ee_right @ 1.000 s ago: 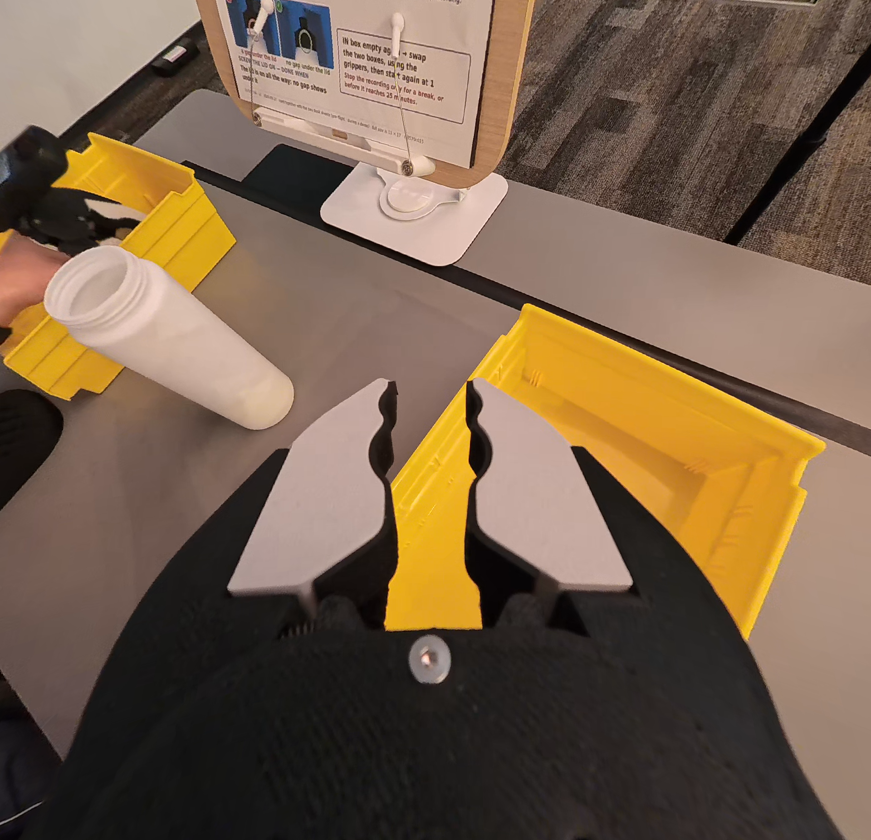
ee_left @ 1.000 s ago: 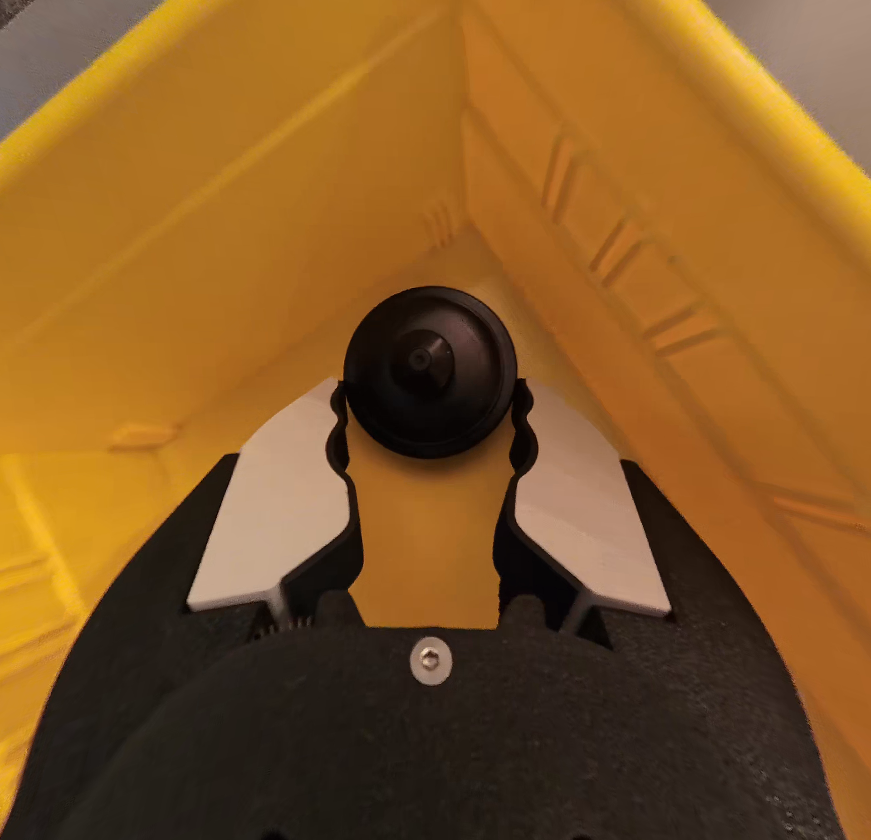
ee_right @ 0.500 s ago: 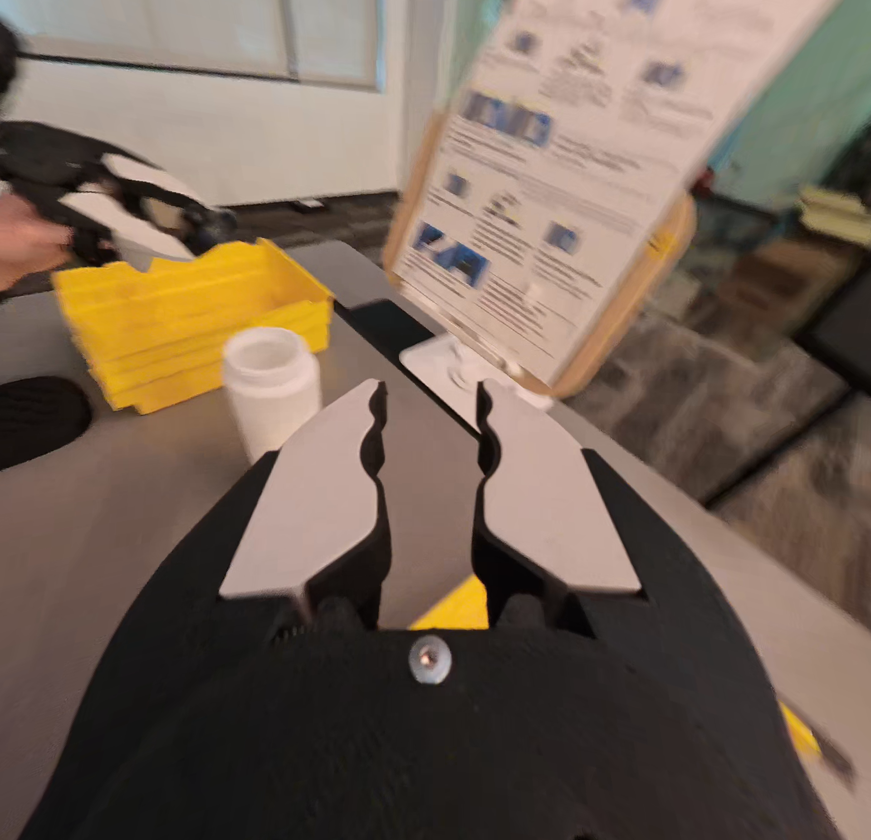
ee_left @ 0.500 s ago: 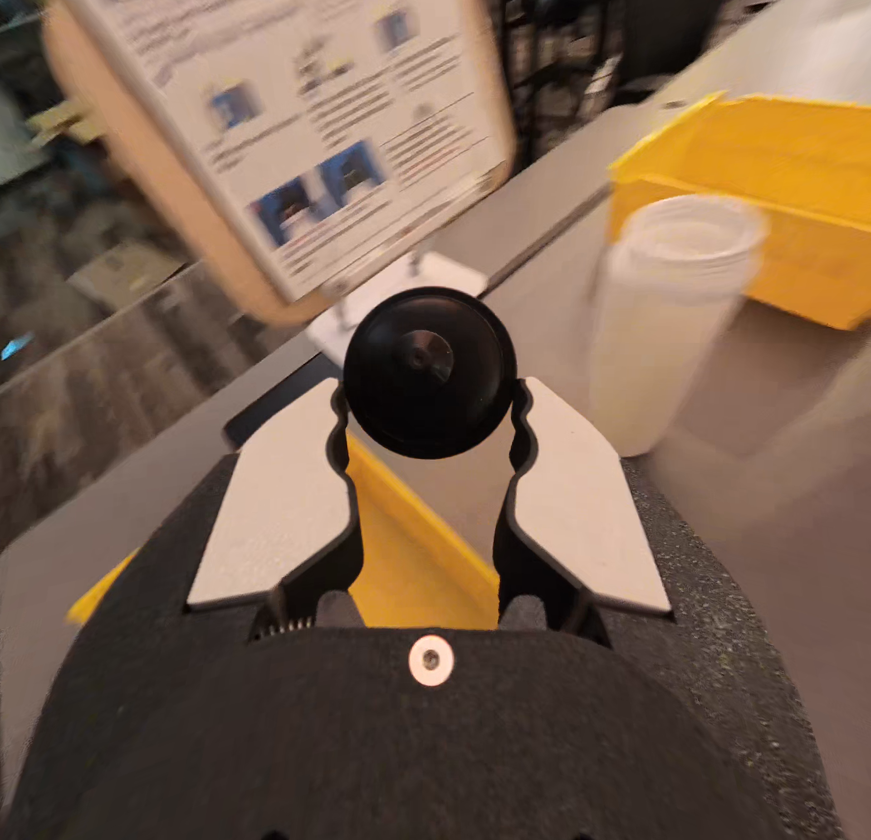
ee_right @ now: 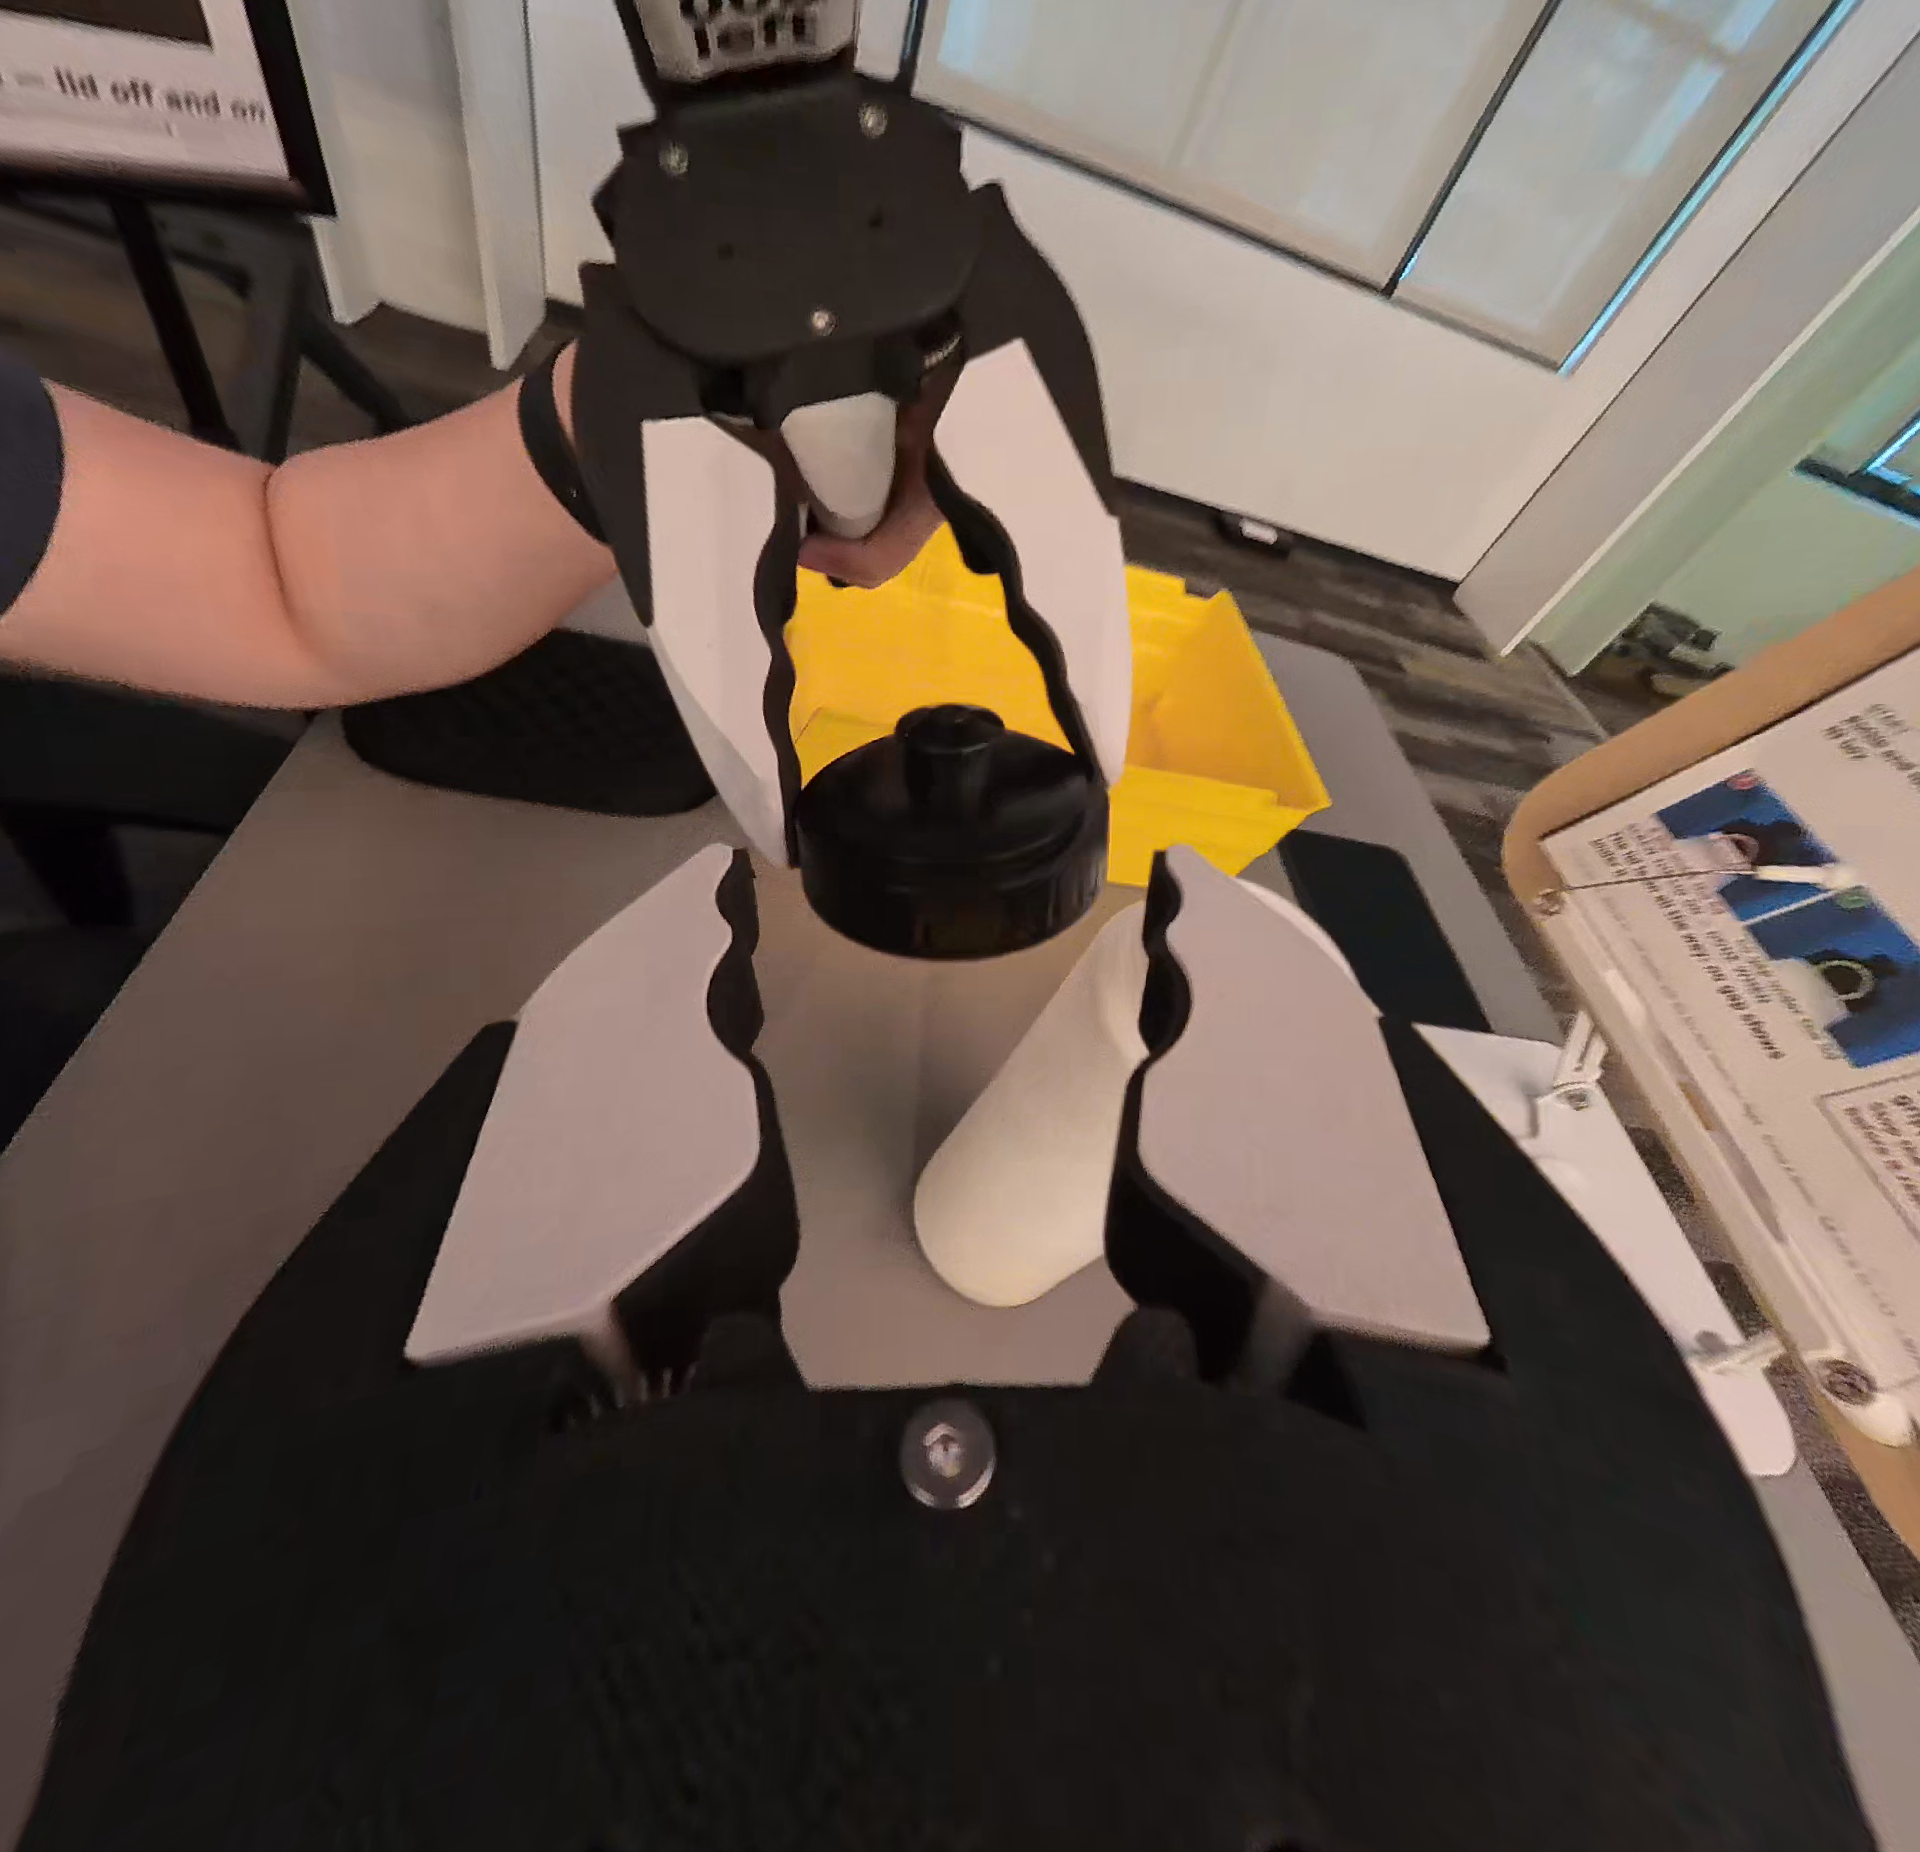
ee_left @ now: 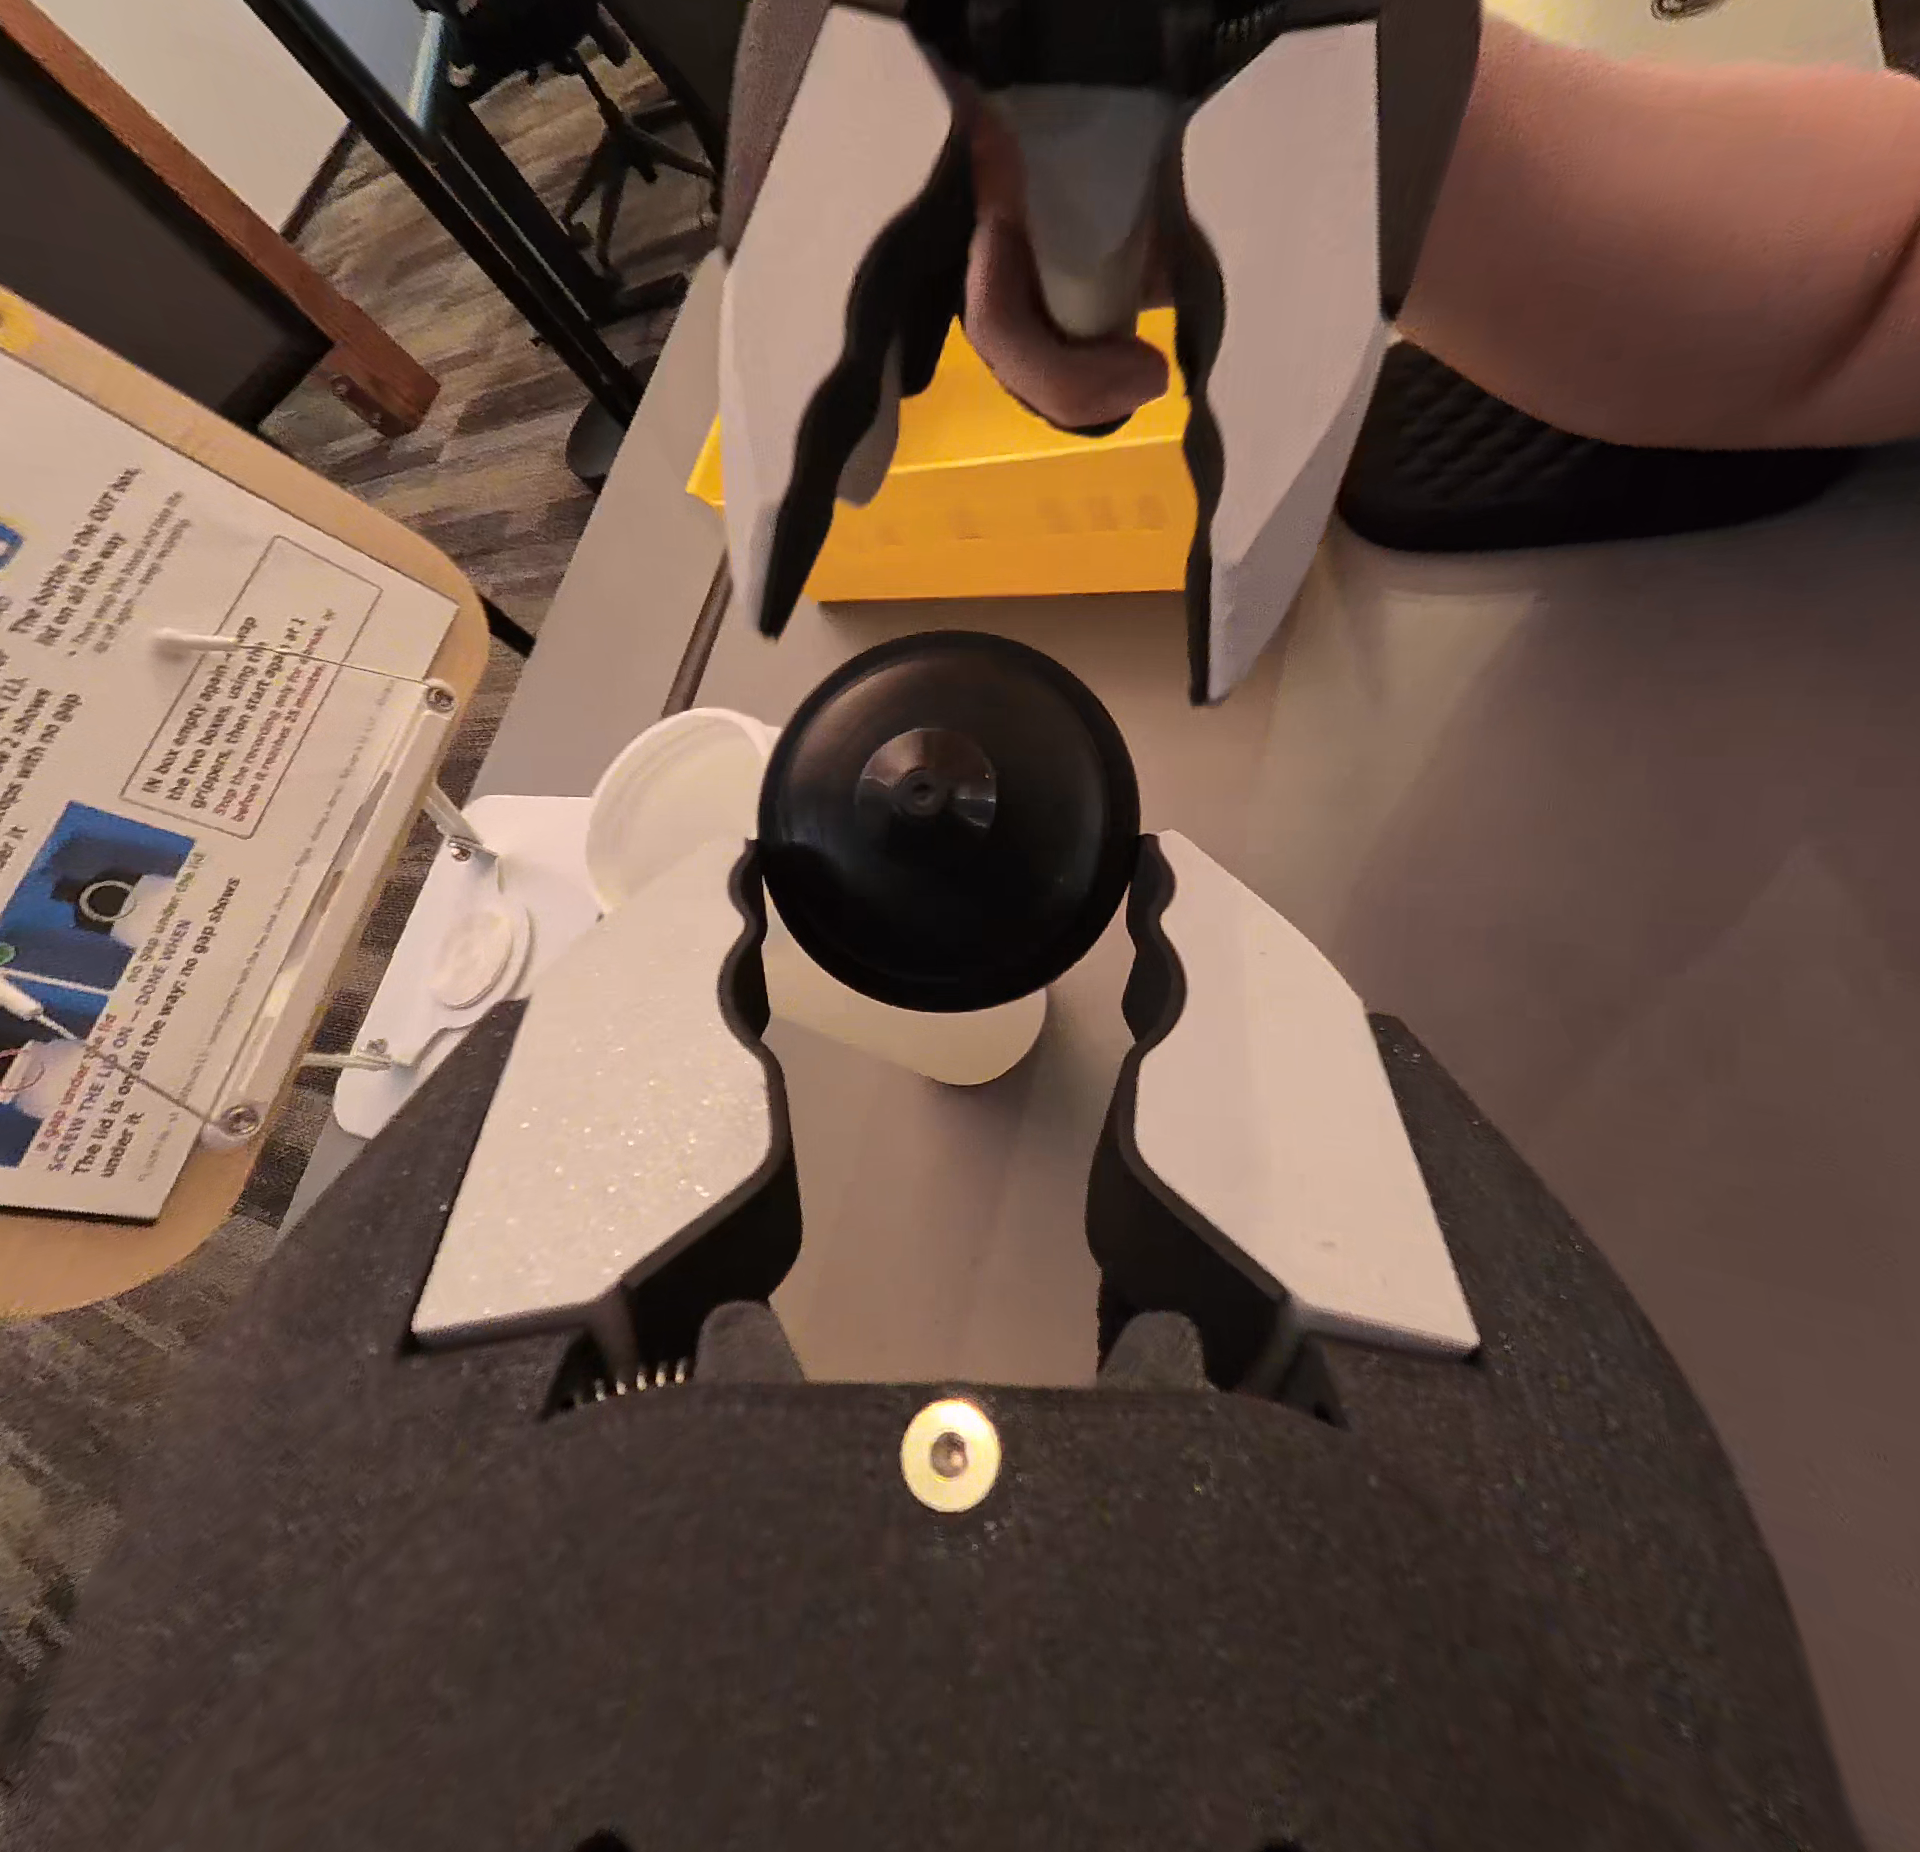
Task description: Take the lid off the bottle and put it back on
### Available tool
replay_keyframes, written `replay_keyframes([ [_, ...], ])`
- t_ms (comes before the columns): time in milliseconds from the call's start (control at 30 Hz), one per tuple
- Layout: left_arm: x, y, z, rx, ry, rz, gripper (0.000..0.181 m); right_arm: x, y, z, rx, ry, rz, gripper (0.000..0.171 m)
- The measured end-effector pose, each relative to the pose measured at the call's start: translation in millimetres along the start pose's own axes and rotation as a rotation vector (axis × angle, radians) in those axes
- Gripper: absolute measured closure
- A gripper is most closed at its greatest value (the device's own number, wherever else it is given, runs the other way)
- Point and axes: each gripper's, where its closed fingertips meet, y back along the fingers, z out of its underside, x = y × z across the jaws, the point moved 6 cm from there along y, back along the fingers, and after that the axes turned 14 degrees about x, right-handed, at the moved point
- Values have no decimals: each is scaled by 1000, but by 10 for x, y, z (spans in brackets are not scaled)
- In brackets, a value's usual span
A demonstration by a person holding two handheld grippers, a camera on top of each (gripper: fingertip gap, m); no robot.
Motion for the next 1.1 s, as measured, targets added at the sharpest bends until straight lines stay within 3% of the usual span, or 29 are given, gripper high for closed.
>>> replay_keyframes([
  [367,155,-97,76,-14,-20,74,114,-100,-160,247,-120,-47,-105,103],
  [667,165,-85,74,27,-27,57,114,-116,-154,233,-133,-27,-109,103],
  [933,-142,-15,123,134,59,-173,75,37,164,1,-121,64,27,103],
  [1100,-392,-221,353,376,283,-412,67,183,599,-307,-8,79,168,103],
])
